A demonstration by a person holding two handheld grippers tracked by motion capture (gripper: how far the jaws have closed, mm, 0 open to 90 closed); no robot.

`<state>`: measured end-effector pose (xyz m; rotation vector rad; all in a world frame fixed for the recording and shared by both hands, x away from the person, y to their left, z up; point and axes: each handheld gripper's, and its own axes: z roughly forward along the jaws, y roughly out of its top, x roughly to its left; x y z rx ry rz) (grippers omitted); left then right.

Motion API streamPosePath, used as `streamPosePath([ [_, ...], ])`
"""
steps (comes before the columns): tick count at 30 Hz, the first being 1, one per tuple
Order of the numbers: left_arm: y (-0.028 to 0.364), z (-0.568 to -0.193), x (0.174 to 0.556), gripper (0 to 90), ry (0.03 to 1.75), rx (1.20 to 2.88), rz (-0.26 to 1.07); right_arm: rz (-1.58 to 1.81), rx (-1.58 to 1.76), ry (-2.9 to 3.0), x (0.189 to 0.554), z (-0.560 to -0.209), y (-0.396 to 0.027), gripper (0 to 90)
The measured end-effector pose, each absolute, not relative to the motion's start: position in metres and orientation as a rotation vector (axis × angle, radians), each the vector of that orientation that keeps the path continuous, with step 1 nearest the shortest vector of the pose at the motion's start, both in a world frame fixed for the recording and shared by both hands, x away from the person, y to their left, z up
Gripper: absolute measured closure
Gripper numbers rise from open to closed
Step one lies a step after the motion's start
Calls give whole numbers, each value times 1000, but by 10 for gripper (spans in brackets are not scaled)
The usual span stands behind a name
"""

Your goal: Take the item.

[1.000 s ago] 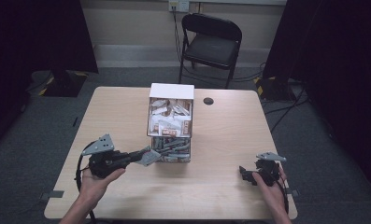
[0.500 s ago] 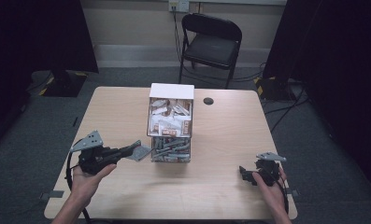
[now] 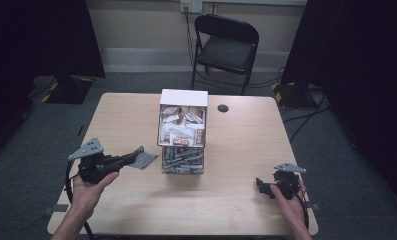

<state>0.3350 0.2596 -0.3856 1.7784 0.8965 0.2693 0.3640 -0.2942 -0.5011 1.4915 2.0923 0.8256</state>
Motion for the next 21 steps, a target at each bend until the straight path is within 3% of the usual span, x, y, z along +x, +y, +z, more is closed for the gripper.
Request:
streamPosePath([
  [21,285,-394,354,900,1002,1789,327,826,1492,2092,364,-501,-294,37],
])
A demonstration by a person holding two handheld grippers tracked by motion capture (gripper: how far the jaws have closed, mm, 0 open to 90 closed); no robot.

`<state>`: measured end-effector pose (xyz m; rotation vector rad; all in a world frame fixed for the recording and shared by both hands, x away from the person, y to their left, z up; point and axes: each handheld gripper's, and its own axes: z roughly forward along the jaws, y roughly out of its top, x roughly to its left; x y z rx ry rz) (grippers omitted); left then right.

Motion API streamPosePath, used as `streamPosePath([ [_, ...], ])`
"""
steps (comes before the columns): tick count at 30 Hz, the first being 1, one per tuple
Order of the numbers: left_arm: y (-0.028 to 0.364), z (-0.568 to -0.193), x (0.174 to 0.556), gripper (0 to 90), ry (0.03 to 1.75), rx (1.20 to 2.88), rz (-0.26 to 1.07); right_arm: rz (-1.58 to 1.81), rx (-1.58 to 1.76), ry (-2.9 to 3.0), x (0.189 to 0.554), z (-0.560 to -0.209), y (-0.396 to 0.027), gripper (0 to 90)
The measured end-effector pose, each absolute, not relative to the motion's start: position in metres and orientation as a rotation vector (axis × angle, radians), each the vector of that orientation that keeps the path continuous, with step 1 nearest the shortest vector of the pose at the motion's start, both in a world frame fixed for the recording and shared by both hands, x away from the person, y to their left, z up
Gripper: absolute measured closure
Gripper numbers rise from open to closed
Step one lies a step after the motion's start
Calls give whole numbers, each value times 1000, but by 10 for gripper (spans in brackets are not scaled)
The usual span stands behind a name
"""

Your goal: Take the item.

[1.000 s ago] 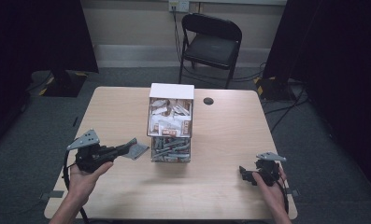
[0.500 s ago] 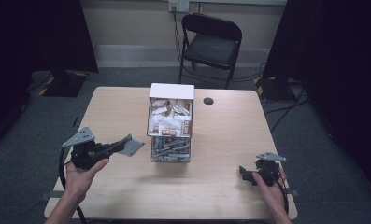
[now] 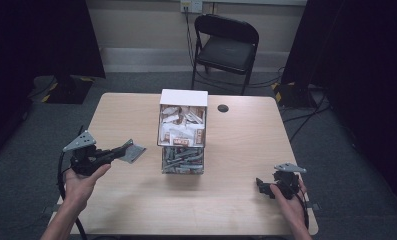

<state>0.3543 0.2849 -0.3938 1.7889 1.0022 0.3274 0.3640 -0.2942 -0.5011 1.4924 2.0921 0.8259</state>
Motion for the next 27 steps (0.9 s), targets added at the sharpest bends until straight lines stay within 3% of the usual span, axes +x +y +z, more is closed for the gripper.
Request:
streamPosePath([
  [27,276,-436,388,900,1093,1868,255,826,1491,2093,364,-501,-294,37],
])
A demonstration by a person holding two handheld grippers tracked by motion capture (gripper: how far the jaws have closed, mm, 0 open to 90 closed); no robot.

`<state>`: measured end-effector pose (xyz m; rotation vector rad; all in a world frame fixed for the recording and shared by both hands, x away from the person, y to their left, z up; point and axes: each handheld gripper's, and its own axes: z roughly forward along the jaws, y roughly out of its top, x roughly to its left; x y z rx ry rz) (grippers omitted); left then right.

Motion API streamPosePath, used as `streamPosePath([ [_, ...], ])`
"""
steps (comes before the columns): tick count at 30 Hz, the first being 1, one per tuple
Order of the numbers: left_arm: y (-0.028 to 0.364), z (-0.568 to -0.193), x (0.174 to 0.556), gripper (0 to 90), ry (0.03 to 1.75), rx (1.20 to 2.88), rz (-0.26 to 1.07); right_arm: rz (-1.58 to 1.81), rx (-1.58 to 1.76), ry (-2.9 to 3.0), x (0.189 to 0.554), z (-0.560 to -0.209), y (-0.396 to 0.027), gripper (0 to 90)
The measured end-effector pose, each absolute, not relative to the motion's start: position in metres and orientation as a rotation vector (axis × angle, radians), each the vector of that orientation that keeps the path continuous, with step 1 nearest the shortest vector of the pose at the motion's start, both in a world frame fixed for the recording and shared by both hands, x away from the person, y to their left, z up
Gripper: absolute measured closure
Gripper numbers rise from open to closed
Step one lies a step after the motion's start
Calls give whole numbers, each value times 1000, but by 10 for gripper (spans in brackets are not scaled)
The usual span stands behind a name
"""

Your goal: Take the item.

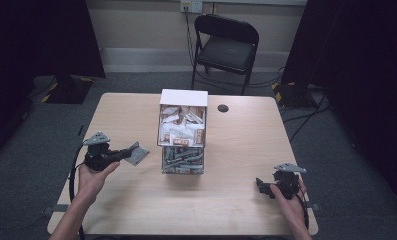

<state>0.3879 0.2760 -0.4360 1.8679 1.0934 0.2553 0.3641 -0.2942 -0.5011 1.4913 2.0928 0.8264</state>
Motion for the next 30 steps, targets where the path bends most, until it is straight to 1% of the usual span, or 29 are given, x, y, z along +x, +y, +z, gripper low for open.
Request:
streamPosePath([
  [11,271,-446,394,900,1108,1905,241,827,1491,2093,364,-501,-294,37],
  [16,271,-448,396,900,1116,1903,211,827,1491,2093,364,-501,-294,37],
  [21,267,-455,400,900,1126,1950,220,827,1491,2093,364,-501,-294,37],
  [24,267,-457,402,900,1132,1945,242,827,1491,2093,364,-501,-294,37],
  [30,268,-463,408,900,1158,1948,238,826,1491,2093,364,-501,-294,37],
])
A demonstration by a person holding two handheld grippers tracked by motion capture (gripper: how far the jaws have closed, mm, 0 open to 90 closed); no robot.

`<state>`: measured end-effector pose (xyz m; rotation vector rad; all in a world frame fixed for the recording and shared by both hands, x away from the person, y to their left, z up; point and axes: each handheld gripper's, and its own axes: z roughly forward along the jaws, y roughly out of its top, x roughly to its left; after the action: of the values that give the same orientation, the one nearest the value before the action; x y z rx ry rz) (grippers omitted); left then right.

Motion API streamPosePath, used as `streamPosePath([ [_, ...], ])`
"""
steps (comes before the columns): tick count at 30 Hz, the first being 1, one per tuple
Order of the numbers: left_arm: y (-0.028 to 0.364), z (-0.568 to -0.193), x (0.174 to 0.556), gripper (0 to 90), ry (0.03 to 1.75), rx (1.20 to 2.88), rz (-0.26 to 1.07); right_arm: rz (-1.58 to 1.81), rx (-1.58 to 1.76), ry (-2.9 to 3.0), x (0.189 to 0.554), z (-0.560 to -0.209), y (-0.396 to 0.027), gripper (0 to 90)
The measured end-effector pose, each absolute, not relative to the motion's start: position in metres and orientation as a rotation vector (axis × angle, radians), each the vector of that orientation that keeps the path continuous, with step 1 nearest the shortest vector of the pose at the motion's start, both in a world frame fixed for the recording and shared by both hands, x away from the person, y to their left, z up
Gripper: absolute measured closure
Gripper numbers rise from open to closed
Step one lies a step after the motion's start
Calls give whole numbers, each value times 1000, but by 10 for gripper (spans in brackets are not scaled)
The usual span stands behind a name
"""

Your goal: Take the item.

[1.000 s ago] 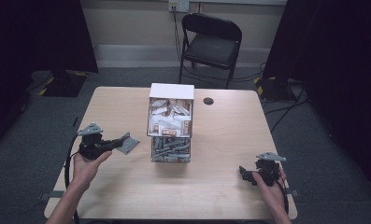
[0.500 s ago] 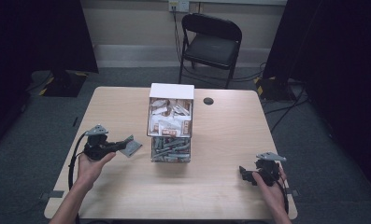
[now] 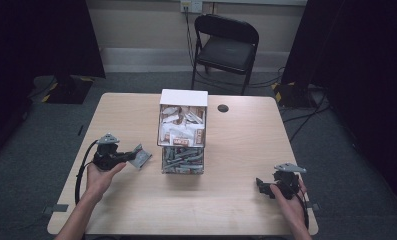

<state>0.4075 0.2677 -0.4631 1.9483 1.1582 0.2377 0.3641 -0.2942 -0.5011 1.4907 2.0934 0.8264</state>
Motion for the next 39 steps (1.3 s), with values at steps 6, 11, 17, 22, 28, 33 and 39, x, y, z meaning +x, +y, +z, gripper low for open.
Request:
streamPosePath([
  [6,266,-470,415,900,1185,1956,243,827,1491,2093,364,-501,-294,37],
  [11,270,-479,423,899,1227,1961,256,826,1490,2093,364,-501,-294,37],
  [17,270,-488,428,894,1258,1979,248,826,1491,2093,364,-501,-294,37],
  [22,271,-493,431,886,1262,1978,262,826,1491,2093,364,-501,-294,37],
  [28,269,-498,434,873,1274,2001,246,827,1491,2093,364,-501,-294,37],
  [33,270,-500,436,834,1304,1977,243,826,1491,2093,364,-501,-294,37],
  [39,270,-502,437,780,1315,1970,254,827,1491,2093,364,-501,-294,37],
])
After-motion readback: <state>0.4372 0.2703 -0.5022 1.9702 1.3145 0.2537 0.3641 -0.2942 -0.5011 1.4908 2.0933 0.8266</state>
